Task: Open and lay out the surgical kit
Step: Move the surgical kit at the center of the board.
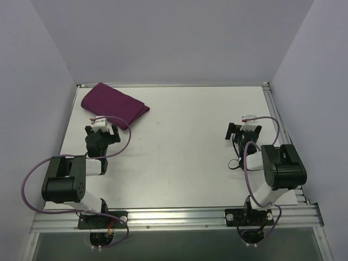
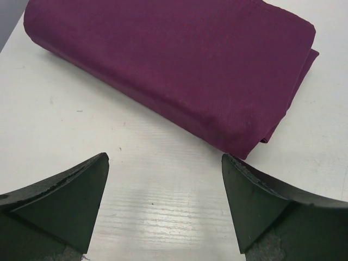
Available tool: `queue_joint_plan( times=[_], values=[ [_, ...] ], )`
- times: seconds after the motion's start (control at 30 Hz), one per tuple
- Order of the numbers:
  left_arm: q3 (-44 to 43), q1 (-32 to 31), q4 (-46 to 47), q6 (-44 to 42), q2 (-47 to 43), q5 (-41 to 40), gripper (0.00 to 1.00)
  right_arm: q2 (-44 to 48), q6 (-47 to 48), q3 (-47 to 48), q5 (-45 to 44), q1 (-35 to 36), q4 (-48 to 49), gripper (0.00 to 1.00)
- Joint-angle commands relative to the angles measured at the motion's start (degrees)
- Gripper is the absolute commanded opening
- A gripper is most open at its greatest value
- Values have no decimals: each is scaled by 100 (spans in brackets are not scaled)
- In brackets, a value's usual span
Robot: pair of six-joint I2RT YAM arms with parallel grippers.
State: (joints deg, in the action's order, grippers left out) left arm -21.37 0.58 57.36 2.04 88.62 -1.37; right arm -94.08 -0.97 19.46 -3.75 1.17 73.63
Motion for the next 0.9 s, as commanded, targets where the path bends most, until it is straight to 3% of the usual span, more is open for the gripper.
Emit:
queue_joint_plan(
  times=[0.0,0.37,0.47,0.57,0.6,0.67,0.7,0.77,0.8,0.83,0.87],
  values=[
    [-166,21,196,-160,-73,-48,94,109,211,84,-301,50,767,100],
    [-166,21,187,-160,-82,-48,94,83,168,101,-337,59,776,100],
    [-149,12,196,-152,-90,-144,94,493,334,-13,-565,225,733,100],
    [-52,-257,-47,-55,-773,-993,94,1012,423,328,-811,498,-301,100],
    [0,-547,-354,-3,-1037,-1911,94,1110,144,556,-881,594,-1392,100],
    [97,-681,-523,41,-1773,-2445,94,1147,-384,1487,-1093,648,-2531,100],
    [45,-665,-1081,303,-2004,-2595,94,1086,-447,1821,-980,674,-3494,100],
    [-156,-647,-1769,725,-2530,-2973,94,849,-605,2630,-769,928,-4064,100],
    [-453,-629,-2695,1406,-2656,-3218,94,796,-797,2868,-689,964,-4580,100],
    [-630,-568,-3148,1561,-2770,-3464,94,725,-982,3088,-541,973,-4785,100],
    [-789,-559,-3553,1701,-2893,-3624,94,516,-1288,3568,0,938,-5040,100]
  ],
)
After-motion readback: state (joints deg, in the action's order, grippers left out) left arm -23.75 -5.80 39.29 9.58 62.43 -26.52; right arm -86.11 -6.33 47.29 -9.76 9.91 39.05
